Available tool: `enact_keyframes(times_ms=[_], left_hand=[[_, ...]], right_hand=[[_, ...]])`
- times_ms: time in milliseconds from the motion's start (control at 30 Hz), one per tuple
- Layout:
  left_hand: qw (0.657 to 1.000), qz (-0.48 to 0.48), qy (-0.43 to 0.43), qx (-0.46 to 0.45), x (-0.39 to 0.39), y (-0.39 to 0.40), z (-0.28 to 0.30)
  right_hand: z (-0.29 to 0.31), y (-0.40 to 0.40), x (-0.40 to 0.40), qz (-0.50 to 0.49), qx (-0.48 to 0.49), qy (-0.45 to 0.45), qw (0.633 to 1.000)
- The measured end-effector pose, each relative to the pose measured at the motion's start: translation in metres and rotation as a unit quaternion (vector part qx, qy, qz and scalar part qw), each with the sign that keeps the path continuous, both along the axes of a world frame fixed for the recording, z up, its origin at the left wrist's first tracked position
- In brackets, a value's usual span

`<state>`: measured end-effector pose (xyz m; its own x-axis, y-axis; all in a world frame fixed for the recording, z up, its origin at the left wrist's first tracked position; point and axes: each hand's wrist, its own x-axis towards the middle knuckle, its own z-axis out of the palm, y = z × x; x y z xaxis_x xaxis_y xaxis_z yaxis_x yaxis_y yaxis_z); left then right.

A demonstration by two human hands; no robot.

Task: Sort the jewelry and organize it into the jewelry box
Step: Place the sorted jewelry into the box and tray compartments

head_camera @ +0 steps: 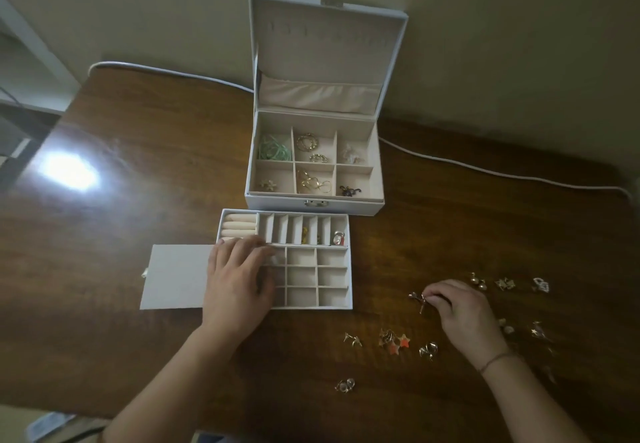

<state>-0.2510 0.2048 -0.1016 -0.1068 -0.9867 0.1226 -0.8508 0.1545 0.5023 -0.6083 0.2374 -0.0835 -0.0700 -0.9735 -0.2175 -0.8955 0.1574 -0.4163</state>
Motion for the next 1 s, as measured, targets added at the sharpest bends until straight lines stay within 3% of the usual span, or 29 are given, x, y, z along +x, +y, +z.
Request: enact_keyframes(times_ms=[233,433,667,1000], left_hand=[[0.999,0.009,-0.046,0.023,-0.003,0.0,0.001],[0.999,0.014,-0.05,0.016,-0.004,0.0,0.001],[0.999,0.018,-0.048,-0.007,-0.006,0.001,-0.001],[0.985,0.08,0.155,-0.017,-0.005,0.007,0.0]], right_hand=[[0.008,-0.005,0.008,0.005,-0.027,0.009,1.0],[0.02,-0.012,0.016,-0.064,-0.029,-0.029,0.997],[0.019,-0.007,0.015,-0.05,0.024,0.042,0.998],[0.011,-0.024,0.028,-0.061,-0.026,0.045,0.997]])
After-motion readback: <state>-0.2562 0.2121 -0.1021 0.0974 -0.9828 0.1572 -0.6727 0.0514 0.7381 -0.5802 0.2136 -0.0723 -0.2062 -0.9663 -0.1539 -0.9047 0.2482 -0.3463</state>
